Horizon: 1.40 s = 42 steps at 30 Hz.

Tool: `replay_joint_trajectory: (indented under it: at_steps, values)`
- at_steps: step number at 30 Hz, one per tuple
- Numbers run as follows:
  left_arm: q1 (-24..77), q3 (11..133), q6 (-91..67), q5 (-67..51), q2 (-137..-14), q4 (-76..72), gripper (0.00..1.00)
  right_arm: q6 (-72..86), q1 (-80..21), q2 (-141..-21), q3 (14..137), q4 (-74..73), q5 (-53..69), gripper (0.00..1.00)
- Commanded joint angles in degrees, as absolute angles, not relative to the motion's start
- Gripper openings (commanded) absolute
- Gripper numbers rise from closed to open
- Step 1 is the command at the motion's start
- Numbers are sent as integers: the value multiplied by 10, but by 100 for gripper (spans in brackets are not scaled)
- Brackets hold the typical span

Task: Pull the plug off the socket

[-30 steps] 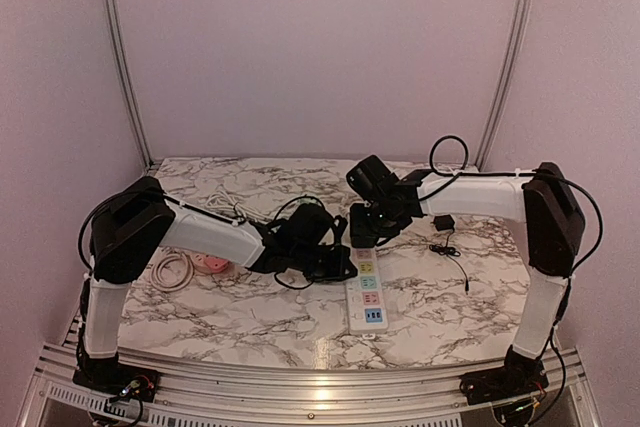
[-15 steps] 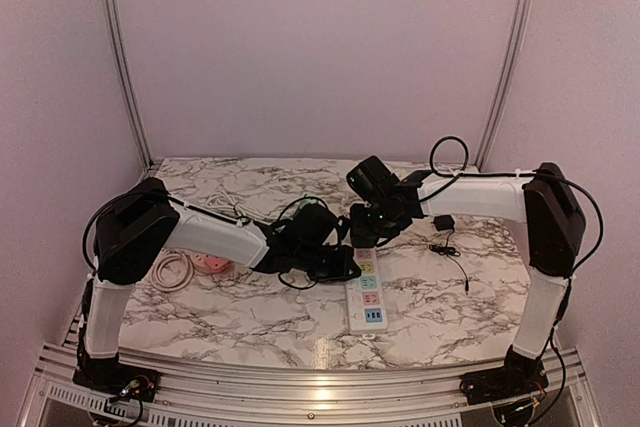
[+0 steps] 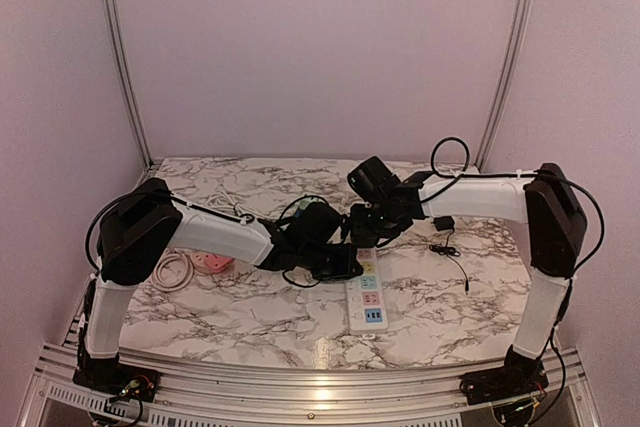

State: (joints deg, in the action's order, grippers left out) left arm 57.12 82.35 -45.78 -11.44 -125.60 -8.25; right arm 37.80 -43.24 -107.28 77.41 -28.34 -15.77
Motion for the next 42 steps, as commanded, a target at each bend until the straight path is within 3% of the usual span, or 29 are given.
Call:
replay_joint_trajectory:
  at_steps: [1, 42]
  values:
    - [570, 814, -455, -87, -1302, 20, 0, 389, -448, -1058, 765, -284, -134, 8]
    - [566, 808, -466, -80, -1315, 27, 0, 392, -445, -1002, 758, -286, -138, 7]
